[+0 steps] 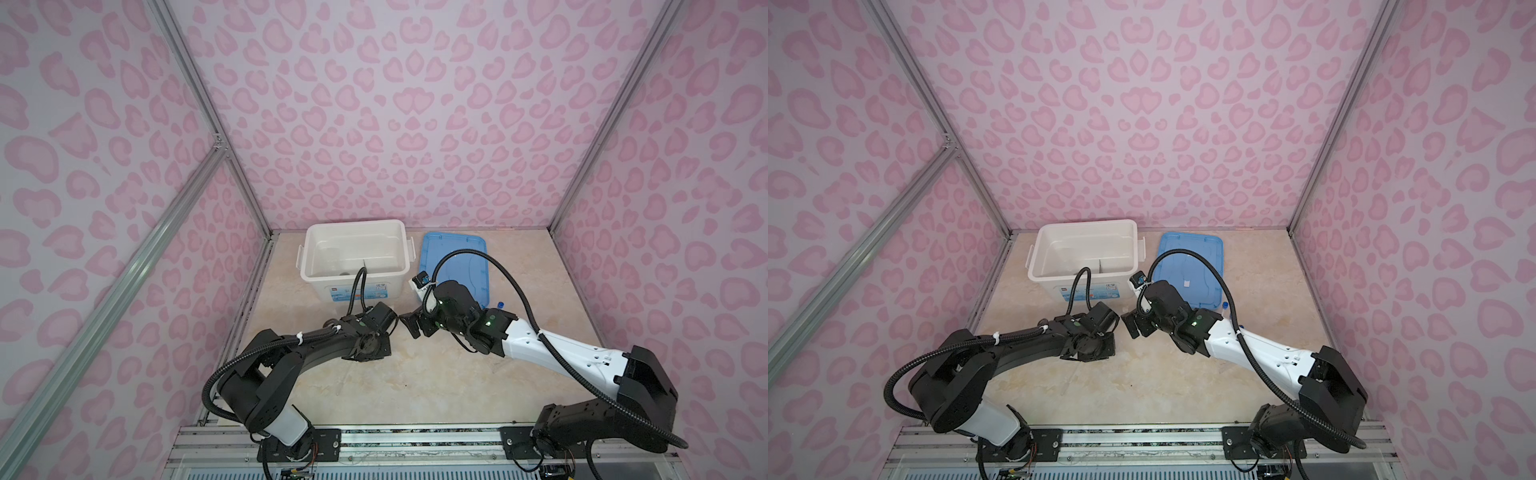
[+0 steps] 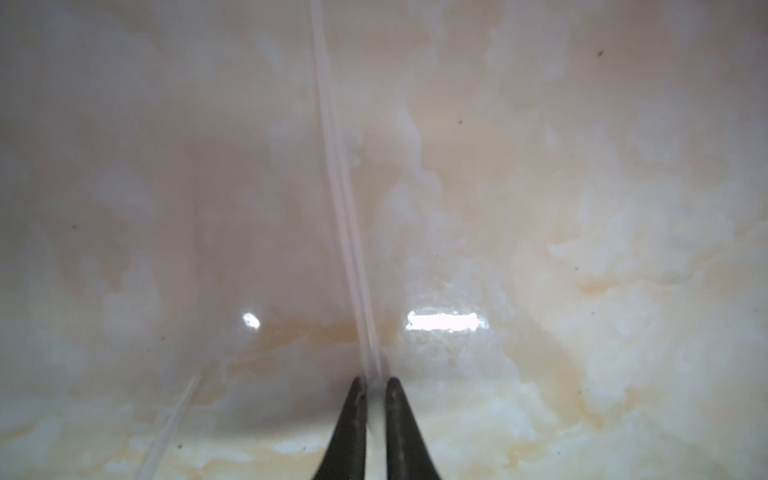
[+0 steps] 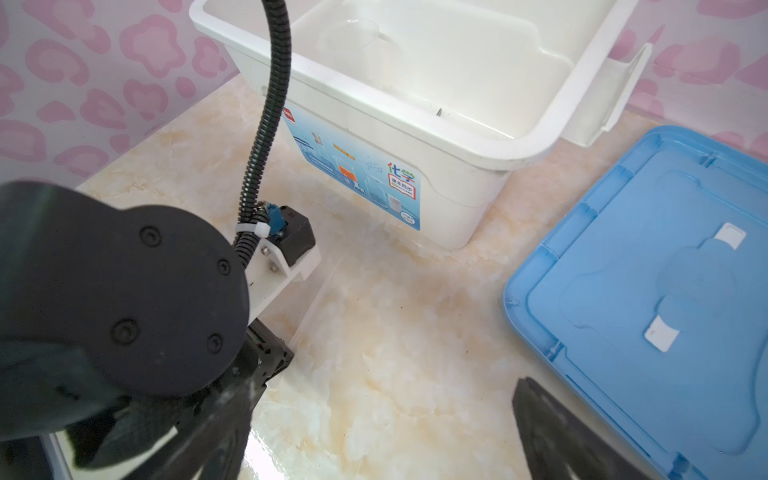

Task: Organize the chemistry lab equipment
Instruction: 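Lift the glass rod and carry it over the white bin with the left gripper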

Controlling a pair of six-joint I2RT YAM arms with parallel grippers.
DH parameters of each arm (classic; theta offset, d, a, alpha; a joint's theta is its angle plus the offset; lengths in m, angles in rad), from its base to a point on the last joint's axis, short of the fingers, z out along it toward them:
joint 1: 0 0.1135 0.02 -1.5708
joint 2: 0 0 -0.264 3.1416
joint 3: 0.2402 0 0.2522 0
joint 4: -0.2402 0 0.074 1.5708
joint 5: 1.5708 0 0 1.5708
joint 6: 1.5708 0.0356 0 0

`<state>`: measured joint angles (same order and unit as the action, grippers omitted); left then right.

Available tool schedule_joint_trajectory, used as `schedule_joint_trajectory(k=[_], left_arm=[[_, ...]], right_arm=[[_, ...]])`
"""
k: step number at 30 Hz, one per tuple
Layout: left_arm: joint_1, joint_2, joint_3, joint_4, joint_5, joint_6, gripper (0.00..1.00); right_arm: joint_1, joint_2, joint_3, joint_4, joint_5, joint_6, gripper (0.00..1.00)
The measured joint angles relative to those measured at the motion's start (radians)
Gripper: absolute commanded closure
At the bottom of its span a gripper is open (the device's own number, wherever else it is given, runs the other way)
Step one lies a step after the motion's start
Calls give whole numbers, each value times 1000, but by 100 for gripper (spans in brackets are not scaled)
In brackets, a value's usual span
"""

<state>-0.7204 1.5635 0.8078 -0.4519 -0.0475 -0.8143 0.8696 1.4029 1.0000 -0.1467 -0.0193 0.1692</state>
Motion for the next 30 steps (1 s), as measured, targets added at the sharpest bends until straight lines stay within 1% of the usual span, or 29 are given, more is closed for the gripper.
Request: schedule_joint_trajectory(k=[1,5,11,13,16,18,21,26,30], left_arm=[[-2,-10,0,-11,0,0,96],[-8,-88,0,-43,6,0,97],[-13,-313,13,-95,-2,9,97],[-13,-364,65,-130,-15,36,97],[-10,-386,176,-159,-28,103,96],[0,-370,262,-175,-27,162,96],[49,-293,416,-202,-18,251,96],[183,-97,665,-213,80,375,97],[247,85,837,-235,143,443,97]], right_arm=[[-4,-8,0,-2,0,5,2],[-35,-55,-3,8,-19,42,2],[-59,-109,-3,8,-15,48,2],[-78,-116,-2,6,-10,48,2],[-104,-114,20,-4,-8,48,2],[-117,-108,51,-7,-20,48,2],[-150,-87,112,-7,-61,60,2],[-203,-10,227,1,-104,102,2],[-232,90,346,-8,-144,109,3]])
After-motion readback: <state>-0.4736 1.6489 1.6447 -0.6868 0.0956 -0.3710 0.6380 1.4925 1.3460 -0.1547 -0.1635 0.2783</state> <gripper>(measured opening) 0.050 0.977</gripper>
